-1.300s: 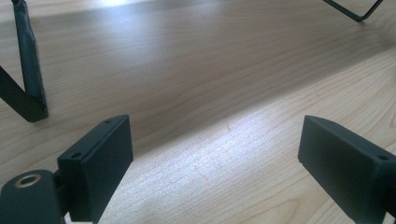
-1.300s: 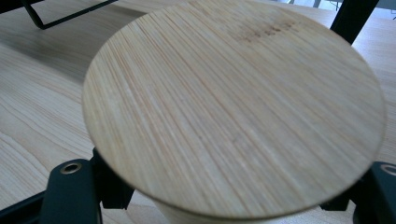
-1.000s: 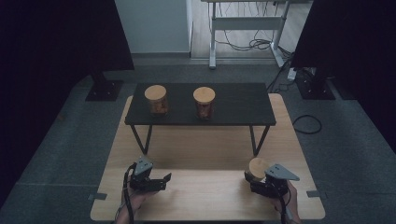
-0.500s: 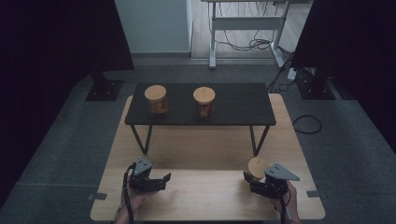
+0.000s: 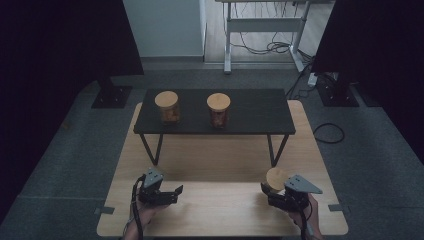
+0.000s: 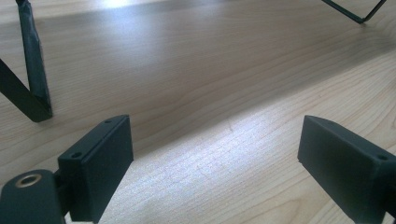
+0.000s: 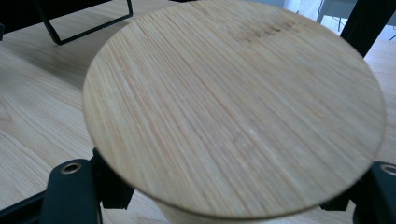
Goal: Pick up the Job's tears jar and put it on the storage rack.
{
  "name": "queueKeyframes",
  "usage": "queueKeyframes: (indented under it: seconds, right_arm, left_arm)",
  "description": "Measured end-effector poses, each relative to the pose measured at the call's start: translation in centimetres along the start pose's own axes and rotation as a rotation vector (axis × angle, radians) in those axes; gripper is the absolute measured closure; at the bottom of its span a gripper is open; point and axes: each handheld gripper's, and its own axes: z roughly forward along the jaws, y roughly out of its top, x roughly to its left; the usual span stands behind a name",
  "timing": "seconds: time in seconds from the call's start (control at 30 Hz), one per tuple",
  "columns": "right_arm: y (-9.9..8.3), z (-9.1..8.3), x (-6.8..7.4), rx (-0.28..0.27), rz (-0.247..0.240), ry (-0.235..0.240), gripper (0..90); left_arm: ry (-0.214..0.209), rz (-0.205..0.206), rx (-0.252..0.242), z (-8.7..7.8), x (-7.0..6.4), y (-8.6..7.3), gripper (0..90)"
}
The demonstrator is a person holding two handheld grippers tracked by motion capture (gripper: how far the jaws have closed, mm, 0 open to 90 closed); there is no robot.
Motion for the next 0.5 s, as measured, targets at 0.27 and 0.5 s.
queueKeyframes:
  seconds: [0.27,0.5]
  right_arm:
    - [0.6,-0.3,0.1,-0.019,-0.005,0.004,24.4]
    - [1.5,-0.4,0.2,-0.039,-0.012,0.009,24.4]
  left_arm:
    - [0.005,0.002,-0.004,0.0,-0.2,0.0,9.9]
    - [0.002,0.005,-0.003,0.0,-0.2,0.0,9.9]
